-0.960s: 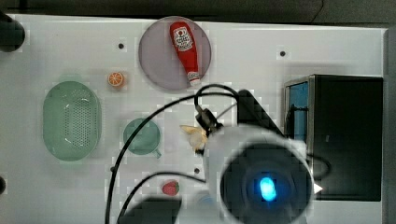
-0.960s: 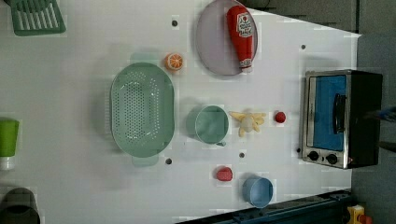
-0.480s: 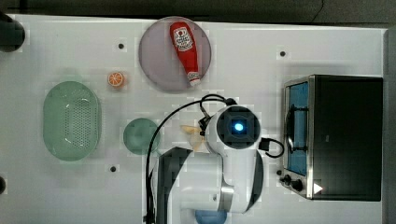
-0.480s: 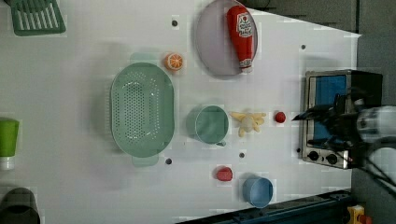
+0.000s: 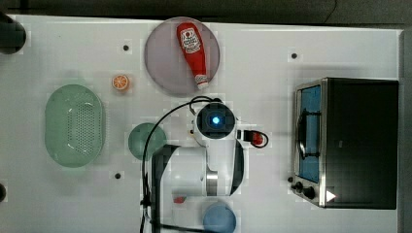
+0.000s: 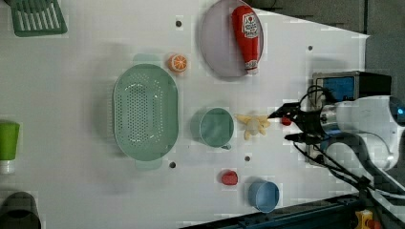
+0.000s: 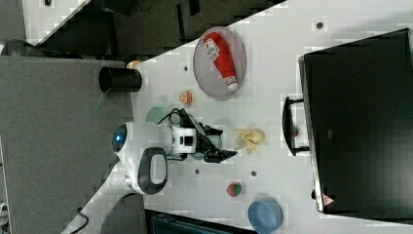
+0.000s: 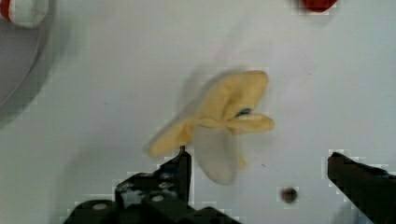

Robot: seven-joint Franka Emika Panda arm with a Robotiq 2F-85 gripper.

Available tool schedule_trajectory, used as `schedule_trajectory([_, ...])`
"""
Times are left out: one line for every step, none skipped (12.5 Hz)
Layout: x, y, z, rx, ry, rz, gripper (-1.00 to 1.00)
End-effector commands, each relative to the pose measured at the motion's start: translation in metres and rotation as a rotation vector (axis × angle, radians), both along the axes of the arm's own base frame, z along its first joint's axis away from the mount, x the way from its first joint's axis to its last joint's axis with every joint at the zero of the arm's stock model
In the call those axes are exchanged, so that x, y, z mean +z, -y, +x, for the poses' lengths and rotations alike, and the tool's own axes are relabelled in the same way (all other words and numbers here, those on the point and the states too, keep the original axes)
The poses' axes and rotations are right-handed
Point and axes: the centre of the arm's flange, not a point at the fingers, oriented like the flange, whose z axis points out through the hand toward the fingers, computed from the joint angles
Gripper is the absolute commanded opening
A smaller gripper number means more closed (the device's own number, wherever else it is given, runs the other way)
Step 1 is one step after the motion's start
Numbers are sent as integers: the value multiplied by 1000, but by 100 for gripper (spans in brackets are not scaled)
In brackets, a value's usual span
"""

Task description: Pick banana from table and place on oven.

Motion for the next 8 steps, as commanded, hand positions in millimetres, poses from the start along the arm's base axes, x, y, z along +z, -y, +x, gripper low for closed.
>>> schedule_trajectory([-18,1,11,-8,53,4,100])
schedule_trajectory([-30,-2,10,-5,49,6,100])
schedule_trajectory([-41,-3,7,-1,45,8,100])
schedule_trajectory([-51,-5,3,1,43,9,100])
schedule_trajectory([-59,-6,0,4,45,10,100])
schedule_trajectory([-67,-6,-3,4,44,11,100])
schedule_trajectory([-74,-7,-5,5,48,13,100])
schedule_trajectory([-77,-7,-4,5,64,14,69])
